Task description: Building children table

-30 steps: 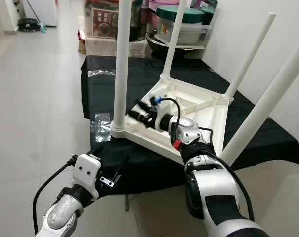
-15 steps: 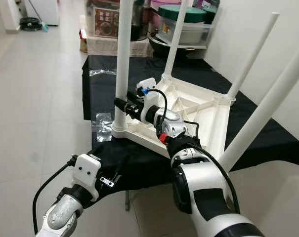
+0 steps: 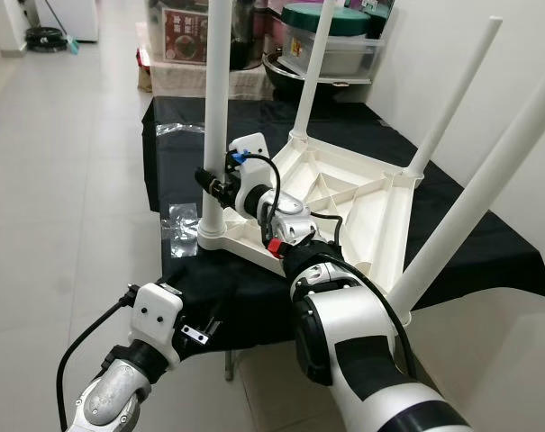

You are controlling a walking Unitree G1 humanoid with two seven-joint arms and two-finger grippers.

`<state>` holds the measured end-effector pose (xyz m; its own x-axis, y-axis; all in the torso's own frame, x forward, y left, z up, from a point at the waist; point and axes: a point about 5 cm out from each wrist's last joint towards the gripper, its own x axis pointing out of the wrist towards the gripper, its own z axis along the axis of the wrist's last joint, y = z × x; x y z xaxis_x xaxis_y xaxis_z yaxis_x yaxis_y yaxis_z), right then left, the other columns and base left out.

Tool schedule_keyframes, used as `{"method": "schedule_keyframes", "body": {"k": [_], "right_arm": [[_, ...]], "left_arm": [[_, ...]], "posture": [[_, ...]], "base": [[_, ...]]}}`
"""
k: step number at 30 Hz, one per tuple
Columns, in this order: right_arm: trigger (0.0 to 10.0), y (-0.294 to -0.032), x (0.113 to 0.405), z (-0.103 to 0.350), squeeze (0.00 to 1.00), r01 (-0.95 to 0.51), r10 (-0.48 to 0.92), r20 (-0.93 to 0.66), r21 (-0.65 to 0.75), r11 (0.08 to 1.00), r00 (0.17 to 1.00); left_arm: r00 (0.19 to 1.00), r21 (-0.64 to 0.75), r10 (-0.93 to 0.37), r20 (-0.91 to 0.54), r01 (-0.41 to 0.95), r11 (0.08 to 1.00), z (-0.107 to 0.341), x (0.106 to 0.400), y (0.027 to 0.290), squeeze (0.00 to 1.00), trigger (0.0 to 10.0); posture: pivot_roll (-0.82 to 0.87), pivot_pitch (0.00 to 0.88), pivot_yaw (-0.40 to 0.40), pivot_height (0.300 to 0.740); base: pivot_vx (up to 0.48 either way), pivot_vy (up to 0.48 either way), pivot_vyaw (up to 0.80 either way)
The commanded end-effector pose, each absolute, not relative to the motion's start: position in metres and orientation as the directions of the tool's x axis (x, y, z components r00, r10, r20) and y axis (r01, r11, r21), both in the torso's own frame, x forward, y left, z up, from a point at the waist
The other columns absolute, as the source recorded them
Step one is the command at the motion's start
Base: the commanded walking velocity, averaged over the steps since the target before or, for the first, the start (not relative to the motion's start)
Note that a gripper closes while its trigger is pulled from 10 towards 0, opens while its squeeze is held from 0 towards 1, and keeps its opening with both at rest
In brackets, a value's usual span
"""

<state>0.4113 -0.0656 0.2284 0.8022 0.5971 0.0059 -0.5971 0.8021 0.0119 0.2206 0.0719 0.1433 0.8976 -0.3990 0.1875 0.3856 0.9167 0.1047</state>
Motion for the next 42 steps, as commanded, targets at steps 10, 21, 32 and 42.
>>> {"method": "schedule_keyframes", "body": {"k": [10, 21, 32, 42], "right_arm": [[10.0, -0.053, 0.411, 0.23, 0.0, -0.579, 0.579, -0.005, 0.014, 0.815, 0.815], [0.0, -0.044, 0.411, 0.238, 0.0, -0.548, 0.543, 0.078, 0.125, 0.827, 0.836], [0.0, -0.061, 0.396, 0.203, 0.0, -0.759, 0.757, 0.072, 0.124, 0.64, 0.65], [0.0, -0.127, 0.411, 0.191, 0.0, -0.35, 0.347, -0.073, -0.037, 0.936, 0.935]], "left_arm": [[0.9, 0.079, -0.395, 0.184, 0.387, 0.919, 0.148, 0.208, 0.064, 0.0, 10.0], [0.911, 0.065, -0.375, 0.173, 0.37, 0.927, 0.147, 0.208, 0.065, 0.0, 10.0], [0.912, 0.082, -0.382, 0.149, 0.373, 0.924, 0.142, 0.219, 0.069, 0.0, 10.0], [0.91, 0.099, -0.39, 0.14, 0.379, 0.92, 0.139, 0.223, 0.073, 0.0, 10.0]], "posture": [[0.08, 0.139, -0.193, 0.74], [0.09, 0.114, -0.194, 0.74], [0.09, 0.073, -0.157, 0.74], [0.09, 0.06, -0.138, 0.74]], "base": [[0.0, 0.0, 0.0], [0.0, 0.0, 0.0], [0.0, 0.0, 0.0], [0.0, 0.0, 0.0]]}}
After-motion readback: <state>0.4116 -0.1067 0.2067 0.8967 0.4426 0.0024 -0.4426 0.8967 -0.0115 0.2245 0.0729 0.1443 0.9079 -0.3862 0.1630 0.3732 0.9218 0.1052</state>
